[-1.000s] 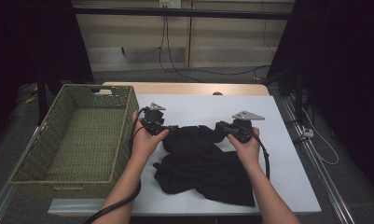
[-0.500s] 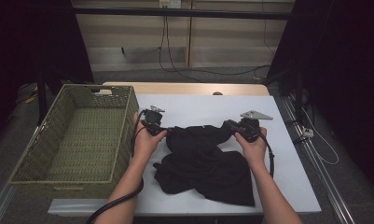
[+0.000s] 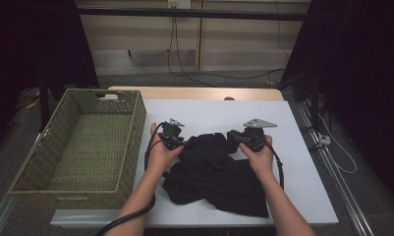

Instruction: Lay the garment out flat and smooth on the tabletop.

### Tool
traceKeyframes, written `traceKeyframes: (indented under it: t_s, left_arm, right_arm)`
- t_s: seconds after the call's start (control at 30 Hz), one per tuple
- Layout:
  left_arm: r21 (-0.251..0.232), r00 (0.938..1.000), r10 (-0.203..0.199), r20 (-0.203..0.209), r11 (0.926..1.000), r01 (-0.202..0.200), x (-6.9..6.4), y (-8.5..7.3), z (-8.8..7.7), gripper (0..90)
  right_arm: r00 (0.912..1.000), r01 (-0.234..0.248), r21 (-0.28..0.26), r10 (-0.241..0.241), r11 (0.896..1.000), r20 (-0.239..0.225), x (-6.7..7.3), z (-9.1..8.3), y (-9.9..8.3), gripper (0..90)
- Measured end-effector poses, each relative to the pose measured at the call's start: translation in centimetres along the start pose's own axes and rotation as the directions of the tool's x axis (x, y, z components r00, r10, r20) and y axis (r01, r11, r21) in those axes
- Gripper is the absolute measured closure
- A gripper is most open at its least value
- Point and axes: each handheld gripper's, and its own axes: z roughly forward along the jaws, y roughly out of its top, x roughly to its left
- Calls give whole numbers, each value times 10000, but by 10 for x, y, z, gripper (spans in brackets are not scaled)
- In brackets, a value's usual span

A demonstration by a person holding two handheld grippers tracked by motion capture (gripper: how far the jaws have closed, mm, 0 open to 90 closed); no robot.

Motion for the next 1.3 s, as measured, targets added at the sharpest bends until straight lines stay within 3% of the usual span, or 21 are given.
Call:
traceKeyframes:
  t_s: [0.07,0.13,0.2,0.27,0.37,0.47,0.5,0.57,0.73,0.9,1.03,1.17,1.3]
  left_arm:
    - [249,9995,123,276,9996,-130,-2,1,-1,783]
    - [430,9995,138,297,9990,-151,-4,2,-3,825]
    - [554,9980,40,633,9984,-75,-6,2,-5,837]
    - [380,9965,197,813,9990,-229,-6,1,-8,841]
    - [47,9943,60,1068,10000,-65,-7,-2,-17,844]
    - [-21,9907,55,1363,10000,-53,-7,-5,-25,845]
    - [-165,9893,-239,1439,9995,265,-9,-6,-28,845]
    - [-214,9865,-86,1635,9997,123,-8,-6,-33,845]
    - [-467,9841,16,1777,9989,69,-16,-6,-44,846]
    - [-485,9818,178,1891,9988,-87,-21,-8,-53,846]
    - [-581,9806,362,1927,9980,-255,-21,-11,-58,846]
    - [-637,9806,304,1935,9978,-184,-22,-12,-62,847]
    - [-570,9753,-13,2210,9983,142,-24,-12,-67,848]
  right_arm:
    - [9997,146,290,-141,9995,-175,4,4,-1,811]
    - [9990,312,622,-292,9976,-330,7,10,-4,811]
    - [9977,463,988,-412,9940,-536,10,16,-7,812]
    - [9948,661,1444,-540,9873,-858,11,21,-11,814]
    - [9903,801,1675,-594,9826,-1252,15,21,-14,817]
    - [9841,940,1741,-650,9802,-1655,18,18,-16,819]
    - [9822,956,1694,-653,9809,-1761,19,16,-18,818]
    - [9786,779,1736,-420,9817,-2014,22,13,-20,820]
    - [9609,1413,1639,-955,9763,-2599,35,7,-26,820]
    - [9450,1535,1562,-987,9757,-3119,48,1,-33,820]
    - [9378,1570,1514,-992,9759,-3327,54,-3,-36,820]
    - [9267,1777,1480,-1149,9729,-3578,60,-6,-39,820]
    - [9126,1864,1480,-1154,9713,-3923,67,-8,-41,820]
